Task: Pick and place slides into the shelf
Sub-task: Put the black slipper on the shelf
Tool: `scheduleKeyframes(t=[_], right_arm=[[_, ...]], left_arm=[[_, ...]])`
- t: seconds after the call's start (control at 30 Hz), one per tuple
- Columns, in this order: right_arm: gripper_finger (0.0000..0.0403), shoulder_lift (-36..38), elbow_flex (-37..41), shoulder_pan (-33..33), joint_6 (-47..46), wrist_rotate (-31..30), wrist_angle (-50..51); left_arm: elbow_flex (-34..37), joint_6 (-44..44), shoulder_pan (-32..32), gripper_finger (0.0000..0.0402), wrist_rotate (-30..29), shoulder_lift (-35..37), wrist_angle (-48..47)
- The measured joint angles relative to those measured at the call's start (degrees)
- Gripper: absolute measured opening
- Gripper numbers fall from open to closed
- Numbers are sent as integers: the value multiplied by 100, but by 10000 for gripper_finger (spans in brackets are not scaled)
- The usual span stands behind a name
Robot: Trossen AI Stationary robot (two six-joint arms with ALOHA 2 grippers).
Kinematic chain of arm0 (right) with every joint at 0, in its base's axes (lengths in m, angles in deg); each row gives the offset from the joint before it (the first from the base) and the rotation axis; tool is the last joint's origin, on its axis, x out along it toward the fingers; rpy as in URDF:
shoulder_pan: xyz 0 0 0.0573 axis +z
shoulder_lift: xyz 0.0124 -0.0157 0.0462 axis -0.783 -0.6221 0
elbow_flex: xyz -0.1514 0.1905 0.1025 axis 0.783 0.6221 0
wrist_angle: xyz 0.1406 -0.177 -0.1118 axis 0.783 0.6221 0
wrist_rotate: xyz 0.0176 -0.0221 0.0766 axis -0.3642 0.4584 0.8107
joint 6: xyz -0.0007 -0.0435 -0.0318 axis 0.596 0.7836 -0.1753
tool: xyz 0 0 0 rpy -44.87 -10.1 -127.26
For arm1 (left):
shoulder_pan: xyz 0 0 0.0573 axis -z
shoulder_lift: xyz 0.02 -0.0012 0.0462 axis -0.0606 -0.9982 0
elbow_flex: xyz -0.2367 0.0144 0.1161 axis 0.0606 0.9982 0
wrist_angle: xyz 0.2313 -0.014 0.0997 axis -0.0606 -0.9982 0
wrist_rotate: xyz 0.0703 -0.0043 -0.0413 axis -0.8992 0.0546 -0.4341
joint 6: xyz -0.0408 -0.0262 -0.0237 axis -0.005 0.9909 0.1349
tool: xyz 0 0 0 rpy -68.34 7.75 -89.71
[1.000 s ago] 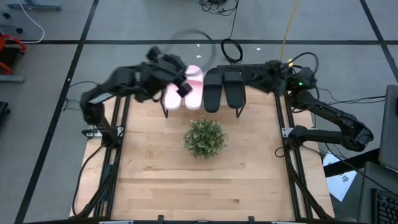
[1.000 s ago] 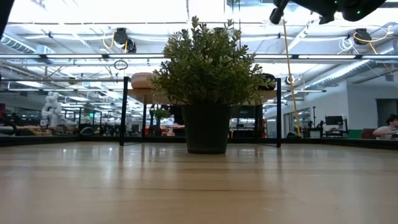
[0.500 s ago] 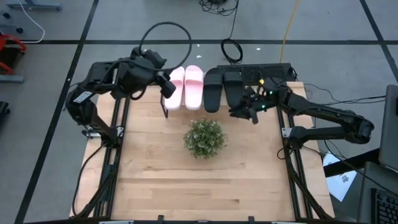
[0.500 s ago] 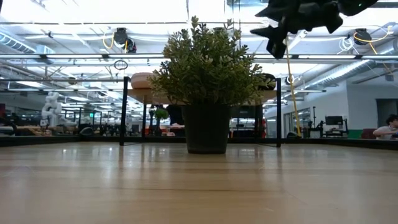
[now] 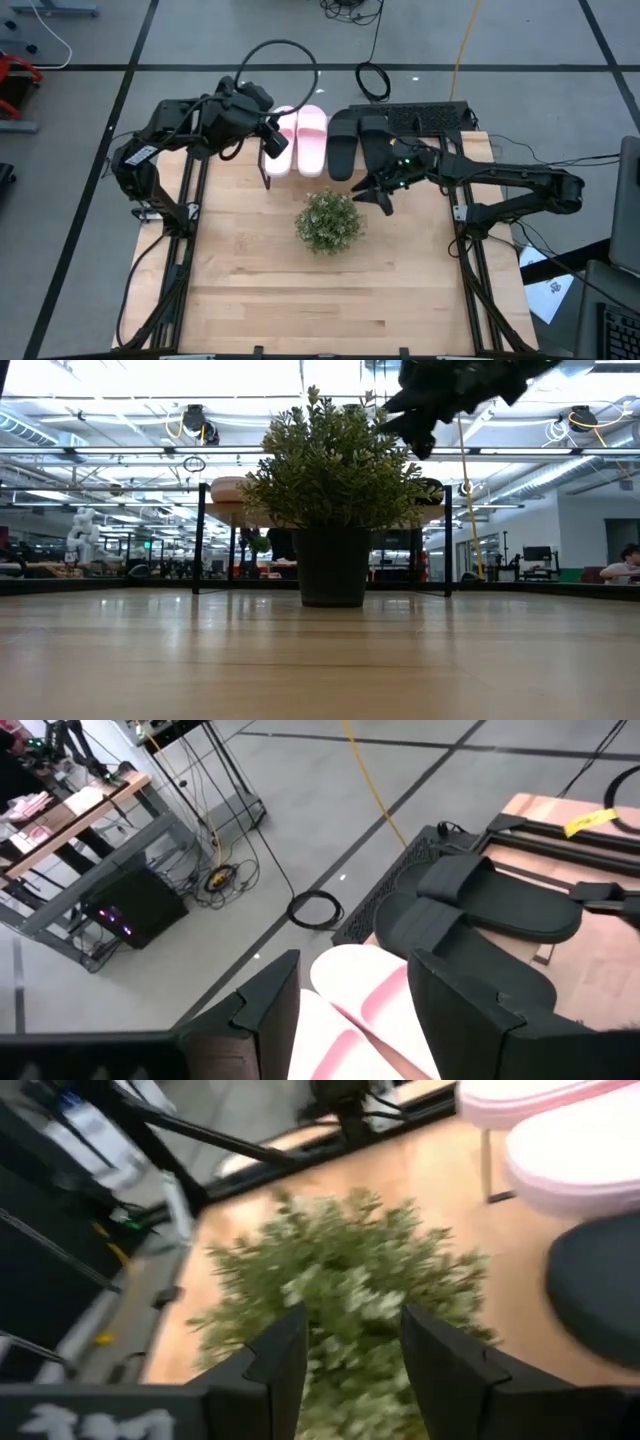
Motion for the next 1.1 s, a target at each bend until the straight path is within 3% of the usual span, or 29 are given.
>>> scheduleKeyframes(t=[0.17, 0.37, 1.1], right_arm=[[148, -486, -829, 26, 618, -437, 1013], [148, -897, -1302, 25, 882, -430, 1777], [148, -1048, -1318, -103, 1344, -1027, 1929]], left_arm=[[-7, 20, -6, 189, 149, 18, -74], [-7, 39, -2, 189, 261, 14, -74], [-7, -7, 0, 189, 276, 11, -75]])
